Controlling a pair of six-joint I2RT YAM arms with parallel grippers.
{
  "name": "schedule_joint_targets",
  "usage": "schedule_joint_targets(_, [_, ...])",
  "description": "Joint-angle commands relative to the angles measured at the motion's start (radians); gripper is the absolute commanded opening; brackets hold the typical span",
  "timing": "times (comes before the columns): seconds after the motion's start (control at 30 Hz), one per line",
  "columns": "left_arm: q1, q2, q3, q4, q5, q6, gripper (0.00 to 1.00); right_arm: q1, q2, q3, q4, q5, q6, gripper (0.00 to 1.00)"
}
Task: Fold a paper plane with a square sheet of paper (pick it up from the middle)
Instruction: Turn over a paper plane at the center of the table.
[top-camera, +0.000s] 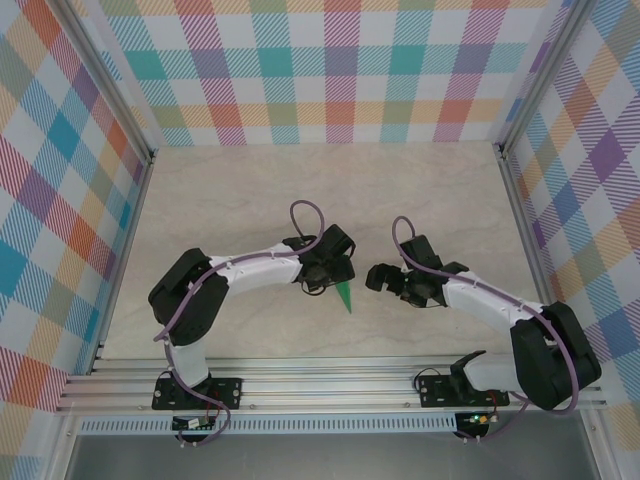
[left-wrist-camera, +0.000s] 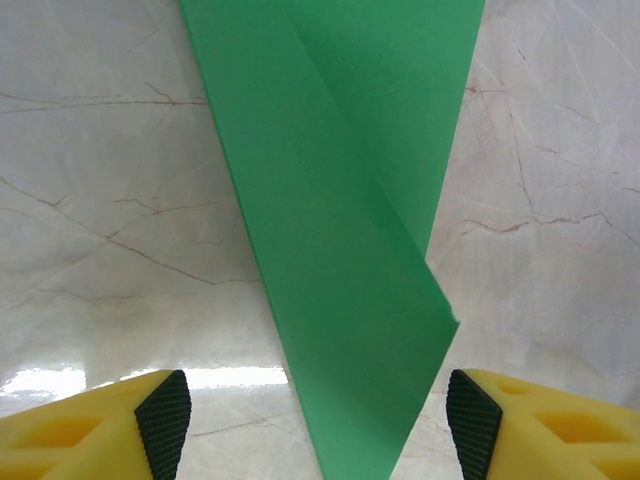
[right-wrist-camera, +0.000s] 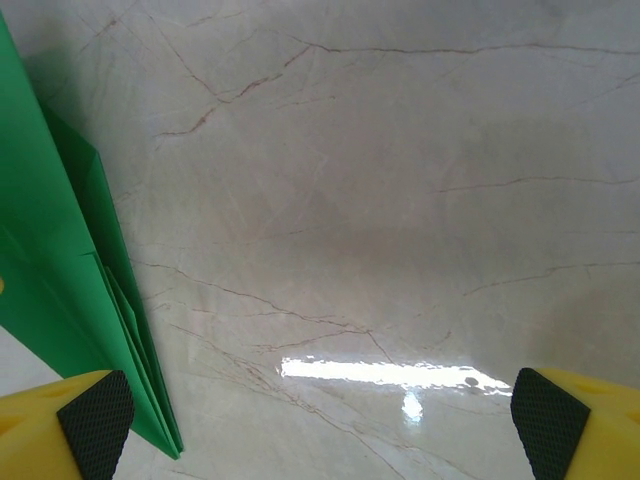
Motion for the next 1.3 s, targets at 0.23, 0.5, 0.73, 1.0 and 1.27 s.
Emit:
schedule_joint_targets(0.23, [-0.015, 0.053, 0.091, -0.077, -0.016, -0.003, 0.64, -0.007, 0.057, 0.046, 0.03, -0.077, -0.017, 1.0])
schedule_joint_targets(0.5, [-0.014, 0.009, 0.06, -0.097, -0.067, 0.01, 0.34, -0.007, 0.091, 0.054, 0.088, -0.188, -0.027, 0.92])
schedule_joint_targets(0.73, [0.003, -0.116, -0.071, 0.003, -0.086, 0.045, 0.14, -0.007, 0.156, 0.085, 0.141, -0.327, -0.063, 0.77])
schedule_joint_targets(1.0, [0.015, -0.154, -0.147, 0.067, -0.063, 0.052, 0.09, -0.004, 0.231, 0.138, 0.165, -0.436, -0.104, 0.69])
schedule_joint_targets(1.27, [0.021, -0.163, -0.189, 0.081, -0.058, 0.044, 0.07, 0.014, 0.331, 0.214, 0.165, -0.497, -0.143, 0.71])
